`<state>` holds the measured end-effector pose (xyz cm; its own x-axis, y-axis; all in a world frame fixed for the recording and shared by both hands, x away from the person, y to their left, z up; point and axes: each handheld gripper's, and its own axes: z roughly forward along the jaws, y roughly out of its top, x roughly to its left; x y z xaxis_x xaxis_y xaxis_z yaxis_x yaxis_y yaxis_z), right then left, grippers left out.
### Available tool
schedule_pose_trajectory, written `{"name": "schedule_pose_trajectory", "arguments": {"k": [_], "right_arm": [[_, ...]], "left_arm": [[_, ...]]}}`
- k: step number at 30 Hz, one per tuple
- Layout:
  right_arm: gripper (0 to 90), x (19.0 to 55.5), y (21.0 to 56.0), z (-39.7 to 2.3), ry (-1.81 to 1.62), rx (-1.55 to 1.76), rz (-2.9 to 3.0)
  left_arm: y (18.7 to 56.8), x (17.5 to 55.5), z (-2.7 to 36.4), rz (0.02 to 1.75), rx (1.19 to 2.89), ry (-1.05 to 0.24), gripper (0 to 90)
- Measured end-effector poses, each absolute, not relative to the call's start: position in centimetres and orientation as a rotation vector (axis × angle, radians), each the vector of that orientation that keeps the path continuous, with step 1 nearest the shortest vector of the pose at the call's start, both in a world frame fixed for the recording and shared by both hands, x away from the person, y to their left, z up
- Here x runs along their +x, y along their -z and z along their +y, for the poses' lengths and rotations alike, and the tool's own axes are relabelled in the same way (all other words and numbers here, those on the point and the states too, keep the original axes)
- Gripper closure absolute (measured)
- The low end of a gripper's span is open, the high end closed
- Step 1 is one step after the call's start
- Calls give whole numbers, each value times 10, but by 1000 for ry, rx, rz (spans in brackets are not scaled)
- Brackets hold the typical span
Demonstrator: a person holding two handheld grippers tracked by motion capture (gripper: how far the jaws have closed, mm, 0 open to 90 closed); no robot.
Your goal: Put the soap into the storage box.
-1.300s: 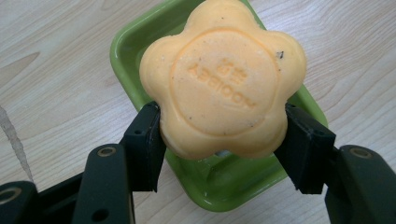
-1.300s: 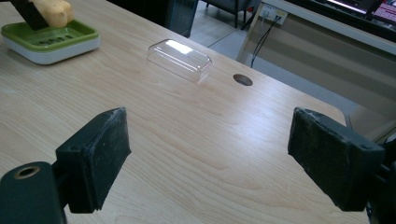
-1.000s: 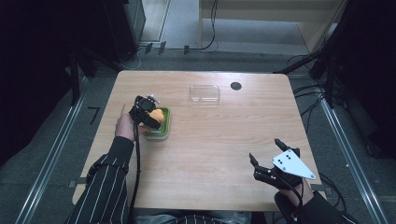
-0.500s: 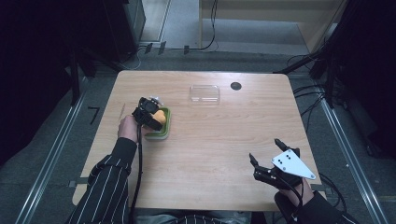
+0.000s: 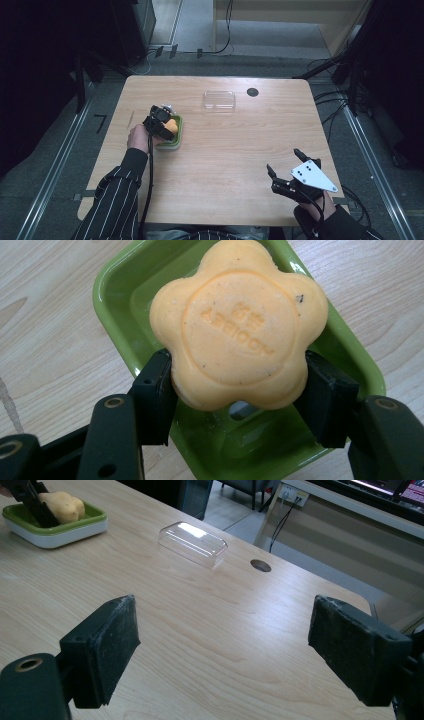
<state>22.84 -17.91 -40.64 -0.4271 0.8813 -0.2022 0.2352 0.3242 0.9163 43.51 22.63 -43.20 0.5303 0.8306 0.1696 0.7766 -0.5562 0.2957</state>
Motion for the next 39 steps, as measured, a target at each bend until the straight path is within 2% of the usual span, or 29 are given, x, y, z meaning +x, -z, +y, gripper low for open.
{"name": "schedule_pose_trajectory", "arguments": {"k": [24,27,39], "right_arm": [[134,228,406,-180,-1117,988,1855],[134,228,406,-180,-1117,988,1856],[134,228,407,-181,-1119,992,1855]], "left_arm": [[435,434,220,1412,2596,-487,388],[435,434,220,1416,2594,-468,353],[437,435,217,1447,2595,-472,322]]}}
